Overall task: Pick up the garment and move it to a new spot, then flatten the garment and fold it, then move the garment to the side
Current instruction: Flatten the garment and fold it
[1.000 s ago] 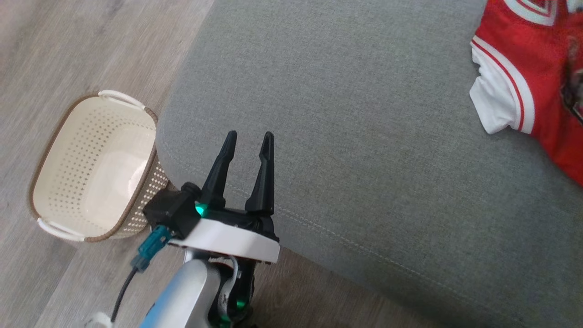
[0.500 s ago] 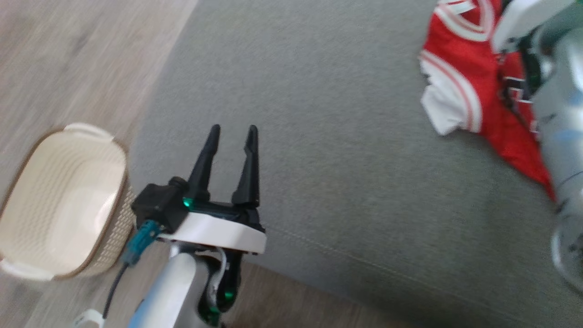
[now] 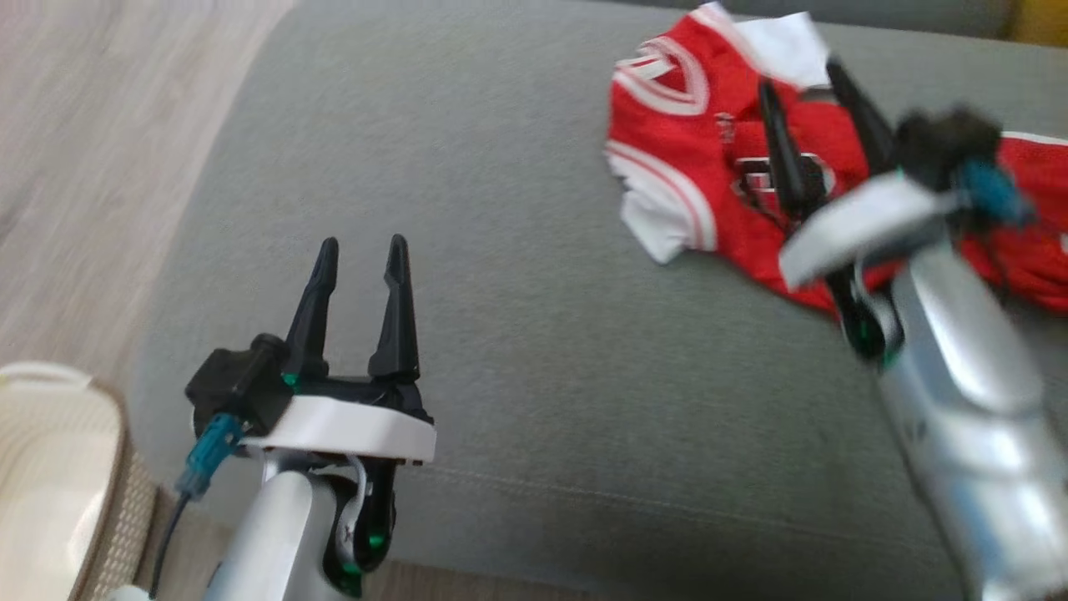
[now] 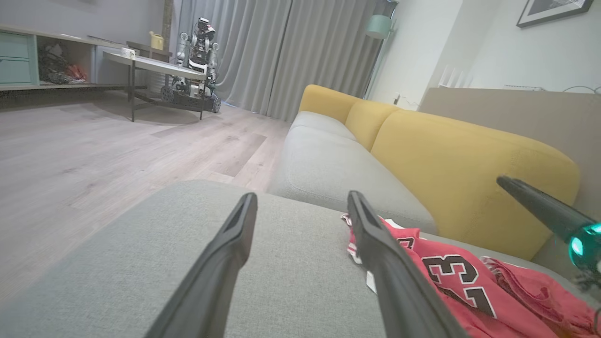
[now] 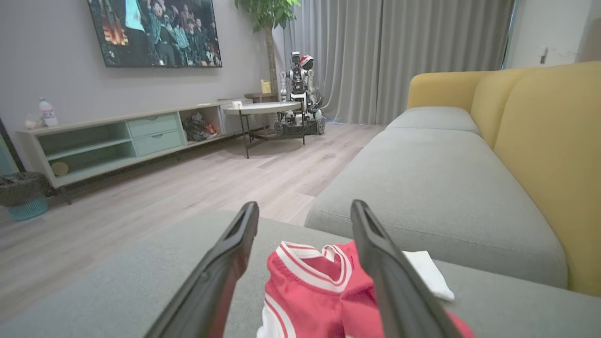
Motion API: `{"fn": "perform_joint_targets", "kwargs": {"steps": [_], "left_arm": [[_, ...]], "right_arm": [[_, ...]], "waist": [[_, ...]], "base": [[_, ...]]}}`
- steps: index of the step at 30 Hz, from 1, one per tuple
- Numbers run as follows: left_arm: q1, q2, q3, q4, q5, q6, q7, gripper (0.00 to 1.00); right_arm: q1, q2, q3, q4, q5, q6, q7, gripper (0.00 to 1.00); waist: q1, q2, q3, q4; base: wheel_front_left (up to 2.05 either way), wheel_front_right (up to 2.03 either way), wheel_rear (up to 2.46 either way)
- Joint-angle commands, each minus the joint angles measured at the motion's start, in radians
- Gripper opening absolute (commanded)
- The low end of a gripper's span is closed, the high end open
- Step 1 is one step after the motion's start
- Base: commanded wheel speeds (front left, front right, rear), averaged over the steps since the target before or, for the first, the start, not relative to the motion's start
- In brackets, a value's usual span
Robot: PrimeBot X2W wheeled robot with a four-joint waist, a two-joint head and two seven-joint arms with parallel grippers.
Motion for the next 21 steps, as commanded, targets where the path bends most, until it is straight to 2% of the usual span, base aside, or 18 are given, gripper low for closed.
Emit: {"fn": "perform_joint_targets", "kwargs": {"steps": [1, 4, 10, 16, 21], "left_arm": [[-0.021, 0.007, 0.041, -0.03, 0.011, -0.007, -0.005, 1.0], [-0.014, 0.007, 0.053, -0.028, 0.018, -0.014, -0.005, 1.0], [0.001, 0.007, 0.077, -0.021, 0.022, -0.02, -0.005, 1.0], [0.019, 0.007, 0.087, -0.009, 0.021, -0.025, -0.005, 1.0], [0.027, 0.007, 0.086, 0.005, 0.017, -0.025, -0.005, 1.0]], "right_arm": [[0.011, 0.0, 0.013, -0.069, 0.018, 0.0, -0.009, 1.0], [0.144, -0.015, -0.003, -0.197, 0.044, 0.0, -0.009, 1.0], [0.375, 0.022, -0.068, -0.378, 0.024, 0.0, -0.009, 1.0], [0.526, 0.071, -0.115, -0.473, -0.02, 0.0, -0.009, 1.0], [0.562, 0.088, -0.125, -0.503, -0.047, 0.0, -0.009, 1.0]], "waist": [[0.0, 0.0, -0.034, -0.046], [0.0, 0.0, -0.042, -0.076], [0.0, 0.0, -0.052, -0.13], [0.0, 0.0, -0.052, -0.166], [0.0, 0.0, -0.048, -0.182]], "base": [[0.0, 0.0, 0.0], [0.0, 0.0, 0.0], [0.0, 0.0, 0.0], [0.0, 0.0, 0.0], [0.0, 0.0, 0.0]]}}
